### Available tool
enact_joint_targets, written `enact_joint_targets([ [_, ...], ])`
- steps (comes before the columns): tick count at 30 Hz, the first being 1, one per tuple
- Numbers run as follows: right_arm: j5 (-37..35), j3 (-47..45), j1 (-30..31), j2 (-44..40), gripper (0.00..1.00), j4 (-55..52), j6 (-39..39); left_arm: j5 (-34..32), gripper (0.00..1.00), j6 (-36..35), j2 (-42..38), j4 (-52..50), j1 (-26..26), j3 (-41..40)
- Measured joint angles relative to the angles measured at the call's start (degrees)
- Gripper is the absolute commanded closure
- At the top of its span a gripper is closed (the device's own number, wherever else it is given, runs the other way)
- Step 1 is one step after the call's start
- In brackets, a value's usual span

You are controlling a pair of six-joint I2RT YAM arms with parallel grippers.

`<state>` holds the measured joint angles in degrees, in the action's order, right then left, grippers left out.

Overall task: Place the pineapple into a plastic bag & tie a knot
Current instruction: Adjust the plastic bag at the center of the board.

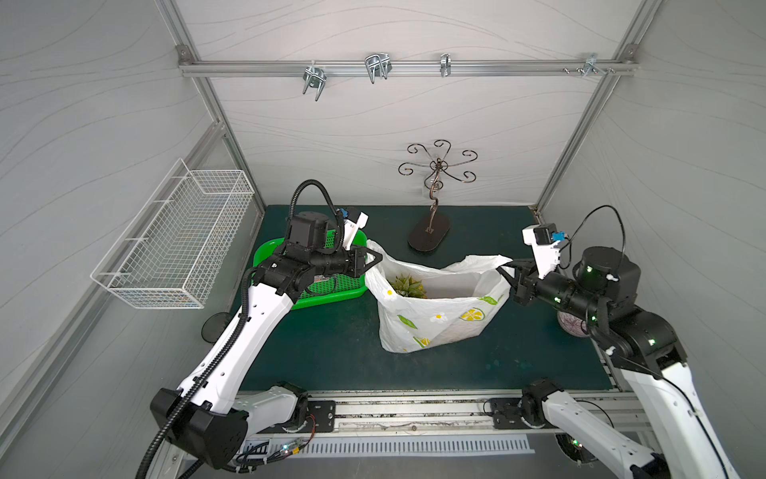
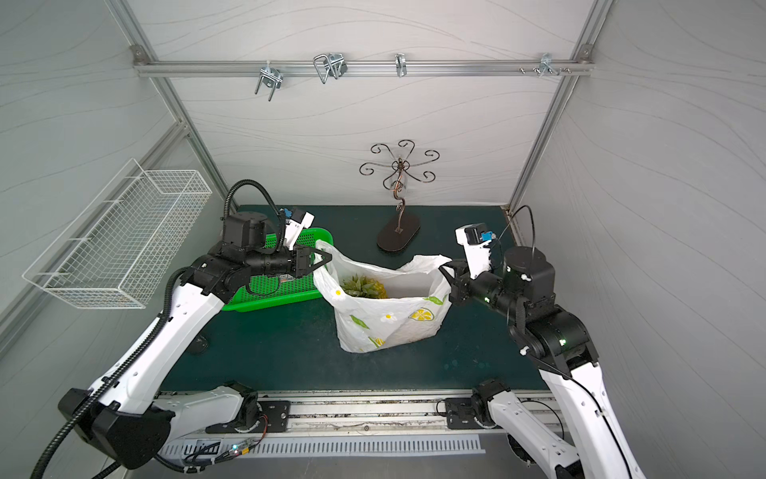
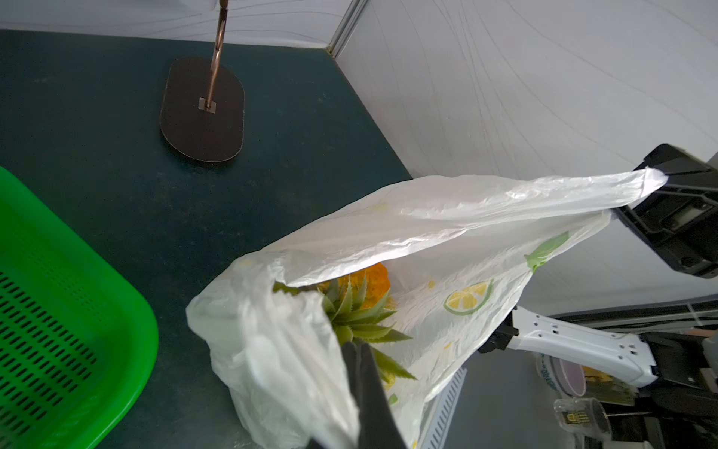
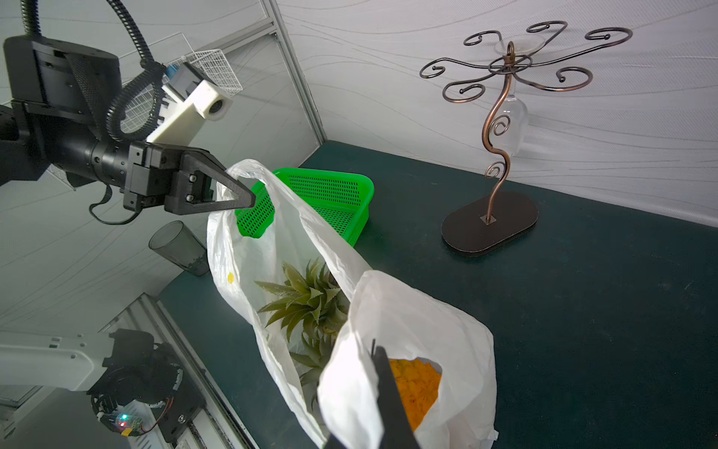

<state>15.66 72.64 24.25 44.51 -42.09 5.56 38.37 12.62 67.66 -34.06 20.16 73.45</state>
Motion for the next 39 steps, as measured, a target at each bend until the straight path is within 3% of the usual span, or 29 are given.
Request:
enact_joint_targets([
  [5, -0.3, 0.0, 0.0, 0.5, 1.0, 0.0, -1.2, -2.0, 1.0, -0.9, -4.8, 4.7, 1.4, -0.3],
  [10, 0.3, 0.3, 0.0, 1.5, 1.0, 1.0, -2.3, -5.5, 1.0, -10.8, -8.2, 4.4, 8.0, -0.3],
  [14, 1.6, -0.1, 0.0, 1.9, 1.0, 1.4, -4.1, -7.3, 1.0, -17.2, -8.2, 3.1, 8.8, -0.3],
  [18, 2.6, -0.8, 0.0, 1.7, 0.7, 0.7, -7.8, -6.9, 1.0, -22.9, -9.3, 3.7, 8.8, -2.4],
  [22, 2.7, 0.3, 0.0, 1.2, 0.61, -0.4, -10.7, -6.5, 1.0, -28.1, -10.7, 4.0, 8.8, -3.9],
  [26, 2.8, 3.1, 0.0, 1.2, 0.23, -1.0, -12.0, -6.2, 1.0, -33.2, -10.4, 3.5, 8.8, -3.7],
  [27, 2.9, 3.8, 0.0, 1.3, 0.18, -1.2, -12.3, -6.0, 1.0, -34.2, -10.1, 3.4, 8.8, -3.5],
  [31, 3.8, 8.6, 0.0, 2.3, 0.08, -5.1, -15.1, -4.0, 1.0, -38.5, -8.5, 1.7, 8.8, -1.8],
  [39, 2.5, 13.5, 0.0, 3.0, 0.07, -11.6, -22.4, -1.8, 1.0, -43.5, -8.5, 0.2, 8.8, -1.3],
])
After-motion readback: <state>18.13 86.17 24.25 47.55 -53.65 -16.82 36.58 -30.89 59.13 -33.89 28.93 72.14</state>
